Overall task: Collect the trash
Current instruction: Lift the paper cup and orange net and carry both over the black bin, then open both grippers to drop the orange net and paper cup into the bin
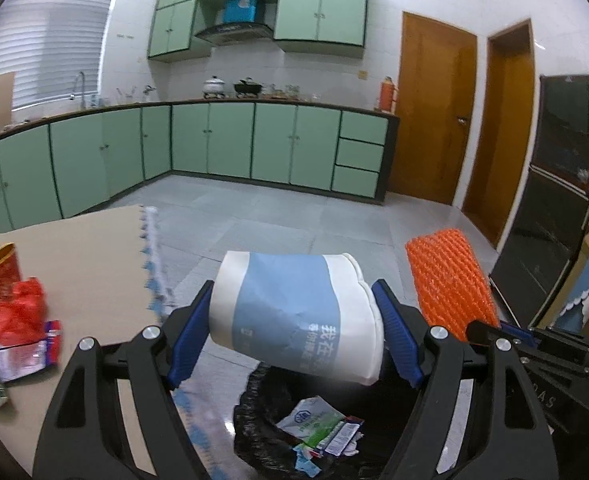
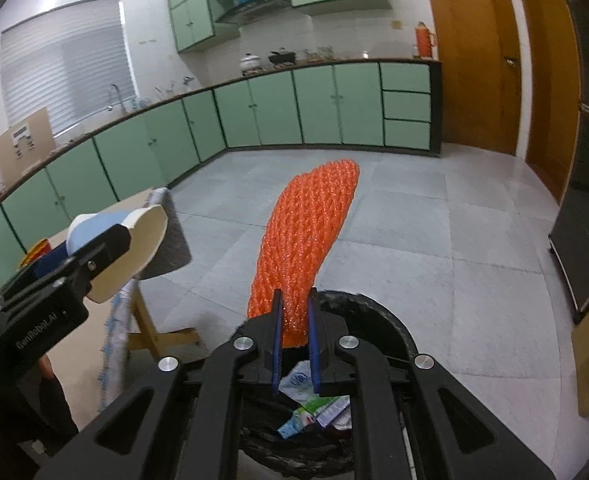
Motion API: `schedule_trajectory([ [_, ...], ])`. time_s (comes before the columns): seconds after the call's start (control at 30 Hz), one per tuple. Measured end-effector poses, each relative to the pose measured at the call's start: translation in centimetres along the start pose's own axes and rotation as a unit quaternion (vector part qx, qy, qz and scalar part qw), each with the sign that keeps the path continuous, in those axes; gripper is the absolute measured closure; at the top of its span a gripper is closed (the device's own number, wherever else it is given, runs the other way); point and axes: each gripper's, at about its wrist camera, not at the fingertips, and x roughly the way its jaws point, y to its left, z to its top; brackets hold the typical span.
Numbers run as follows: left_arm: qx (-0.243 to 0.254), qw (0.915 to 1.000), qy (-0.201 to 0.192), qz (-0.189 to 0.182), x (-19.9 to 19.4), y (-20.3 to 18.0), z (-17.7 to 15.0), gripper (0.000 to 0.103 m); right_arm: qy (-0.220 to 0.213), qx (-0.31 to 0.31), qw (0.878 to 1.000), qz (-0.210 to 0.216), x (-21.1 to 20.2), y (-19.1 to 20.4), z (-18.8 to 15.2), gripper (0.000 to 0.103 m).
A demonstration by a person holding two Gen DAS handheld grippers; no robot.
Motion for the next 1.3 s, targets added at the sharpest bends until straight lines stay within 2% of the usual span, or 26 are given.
schedule_trajectory([
  [0.43,0.009,0.9981,0.06,-0.01,6.4,-2.5,-2.0,0.028,0.055,0.035,0.998,-0.017,4.5,-5.1,-1.7,0.092],
  [0.53,0.008,0.9973,0.072,-0.013,7.4,-2.9,-2.0,0.027,0.062,0.043,0.997,-0.02,5.0,-5.8,-1.8,0.085],
  [0.6,0.007,0.9967,0.08,-0.014,7.9,-3.0,-2.1,0.027,0.068,0.052,0.996,-0.018,5.4,-6.3,-2.0,0.085],
  [0.73,0.004,0.9954,0.094,-0.016,8.9,-3.1,-2.2,0.026,0.079,0.071,0.994,-0.019,6.0,-7.6,-2.4,0.066],
  [0.9,-0.007,0.9943,0.104,-0.019,9.3,-3.1,-2.1,0.026,0.078,0.092,0.993,-0.018,5.7,-8.6,-2.6,0.063],
  [0.97,-0.011,0.9946,0.101,-0.02,8.8,-2.9,-1.8,0.026,0.072,0.09,0.993,-0.02,5.2,-8.6,-2.3,0.062],
  [1.07,-0.021,0.9959,0.085,-0.021,7.4,-2.3,-0.9,0.024,0.056,0.08,0.995,-0.026,4.1,-7.9,-1.8,0.056],
  [1.17,-0.022,0.9976,0.064,-0.018,5.3,-1.4,0.2,0.023,0.033,0.063,0.997,-0.033,2.6,-6.6,-1.1,0.045],
  [1.3,-0.011,0.9996,0.027,0.001,1.8,0.5,1.3,0.018,-0.009,0.036,0.998,-0.041,0.0,-4.0,0.0,0.017],
])
